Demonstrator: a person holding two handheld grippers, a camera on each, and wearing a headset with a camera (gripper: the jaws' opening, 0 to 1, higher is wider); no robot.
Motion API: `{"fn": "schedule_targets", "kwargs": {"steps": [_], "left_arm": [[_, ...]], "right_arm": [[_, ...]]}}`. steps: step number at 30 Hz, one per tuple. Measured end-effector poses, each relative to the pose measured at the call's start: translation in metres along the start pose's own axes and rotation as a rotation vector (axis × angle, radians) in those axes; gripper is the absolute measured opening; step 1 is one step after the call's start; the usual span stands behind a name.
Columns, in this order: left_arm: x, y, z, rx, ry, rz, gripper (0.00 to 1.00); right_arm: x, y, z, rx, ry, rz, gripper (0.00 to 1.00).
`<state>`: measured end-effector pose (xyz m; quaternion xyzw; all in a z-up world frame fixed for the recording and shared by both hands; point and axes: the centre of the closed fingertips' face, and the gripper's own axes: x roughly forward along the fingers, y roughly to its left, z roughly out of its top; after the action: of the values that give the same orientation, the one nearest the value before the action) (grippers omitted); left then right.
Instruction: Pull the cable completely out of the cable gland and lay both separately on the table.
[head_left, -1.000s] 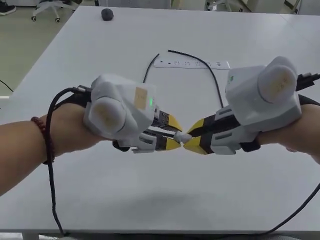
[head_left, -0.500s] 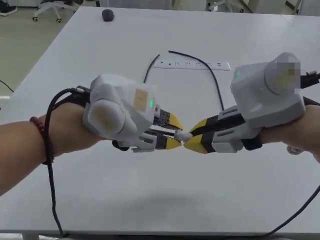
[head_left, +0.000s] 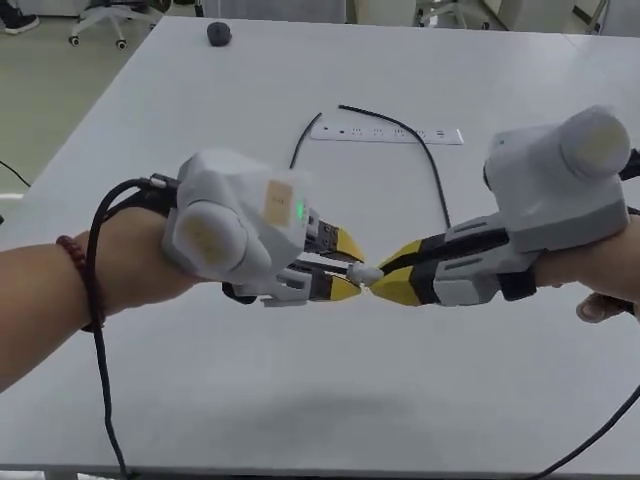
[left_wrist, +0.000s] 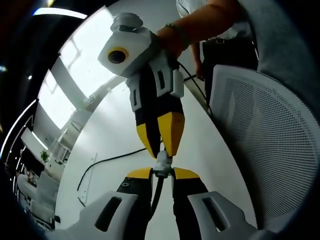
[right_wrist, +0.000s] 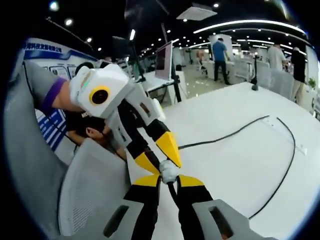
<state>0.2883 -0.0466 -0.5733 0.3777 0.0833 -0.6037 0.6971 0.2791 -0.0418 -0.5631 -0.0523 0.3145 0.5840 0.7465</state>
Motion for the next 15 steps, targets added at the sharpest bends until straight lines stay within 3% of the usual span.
{"fn": "schedule_targets", "kwargs": {"steps": [2,12,15], "left_arm": [[-0.0003,0.0001,-0.0007,-0.009,0.001,0.002,0.15],[-0.0017,-0.0002,-0.0005,-0.032,-0.018,0.001,0.15],[-0.0026,0.0002,0.0002,-0.034,-0.022,0.000,0.15]], "right_arm": [[0.0000,-0.0023,0.0000,0.025,-0.009,0.004,0.08],[0.0038,0.0005,-0.0063,0.232,-0.058,0.133,0.08],[0.0047,0.0001,-0.0050,0.224,-0.071,0.138,0.08]]}}
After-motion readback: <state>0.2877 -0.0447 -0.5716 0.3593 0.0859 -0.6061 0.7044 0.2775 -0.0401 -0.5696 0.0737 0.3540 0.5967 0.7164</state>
